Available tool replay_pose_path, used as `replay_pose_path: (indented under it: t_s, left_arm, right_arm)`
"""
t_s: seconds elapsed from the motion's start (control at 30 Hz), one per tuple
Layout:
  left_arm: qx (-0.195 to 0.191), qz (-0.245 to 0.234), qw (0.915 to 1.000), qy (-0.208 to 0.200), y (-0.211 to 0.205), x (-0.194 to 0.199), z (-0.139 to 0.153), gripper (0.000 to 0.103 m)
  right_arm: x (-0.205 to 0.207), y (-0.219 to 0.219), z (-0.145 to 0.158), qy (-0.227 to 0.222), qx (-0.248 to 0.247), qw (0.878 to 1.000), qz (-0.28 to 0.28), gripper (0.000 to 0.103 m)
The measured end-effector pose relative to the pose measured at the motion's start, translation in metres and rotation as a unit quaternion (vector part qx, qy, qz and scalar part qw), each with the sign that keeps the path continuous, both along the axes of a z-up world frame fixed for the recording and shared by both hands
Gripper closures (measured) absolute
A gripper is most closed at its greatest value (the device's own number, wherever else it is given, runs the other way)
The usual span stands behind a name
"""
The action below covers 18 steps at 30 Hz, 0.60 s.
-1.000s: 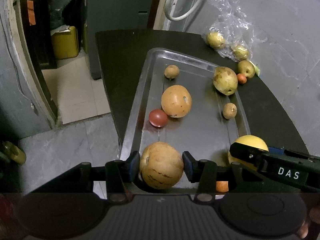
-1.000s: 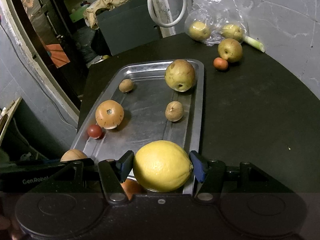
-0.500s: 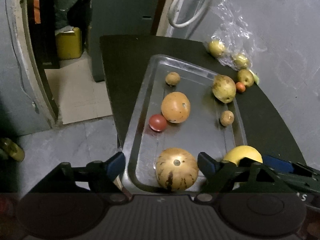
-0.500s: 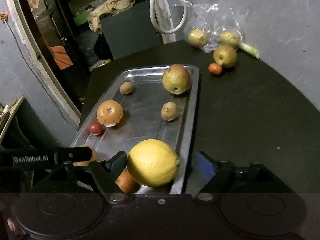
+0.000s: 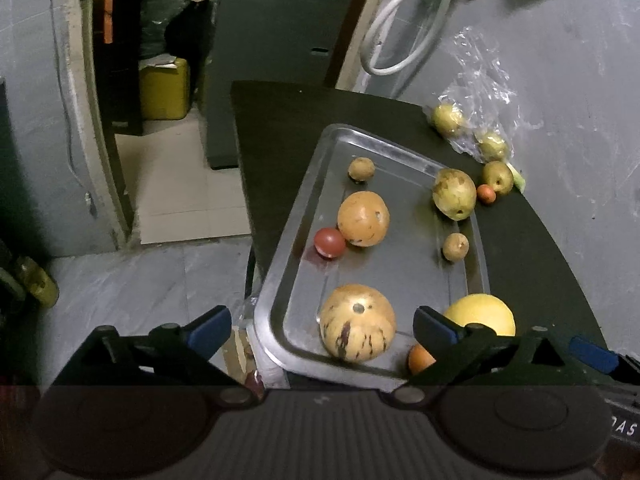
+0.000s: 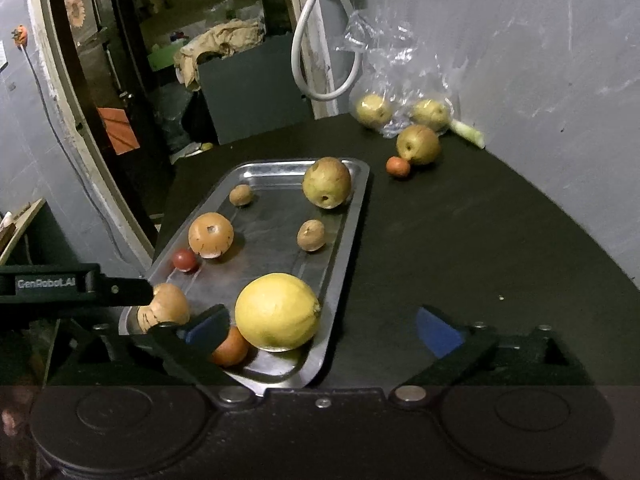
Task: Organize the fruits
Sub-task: 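Lower both fruits into the tray and open both tools, then withdraw both tools from the tray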
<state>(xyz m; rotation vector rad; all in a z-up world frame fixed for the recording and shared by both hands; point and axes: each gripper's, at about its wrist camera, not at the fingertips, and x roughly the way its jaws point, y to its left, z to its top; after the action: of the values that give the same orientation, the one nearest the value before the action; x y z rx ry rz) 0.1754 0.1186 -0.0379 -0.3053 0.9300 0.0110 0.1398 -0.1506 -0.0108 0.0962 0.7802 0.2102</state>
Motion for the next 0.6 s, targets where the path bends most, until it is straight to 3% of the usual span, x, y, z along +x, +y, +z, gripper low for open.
replay_pose_path:
  t_s: [0.4, 0.6]
  left_arm:
    - [0.019, 0.022, 0.9996, 0.002, -0.003, -0.049, 0.006, 0.001]
    - [0.020, 0.007, 0.9993, 0.032, -0.010, -0.067, 0.001, 0.001]
  right_arm:
    - [-0.021, 0.008, 0.000, 0.004, -0.027, 0.999, 0.033, 0.001]
    - [-0.032, 0.002, -0.006, 0.049, -0.026, 0.997, 0.050, 0.001]
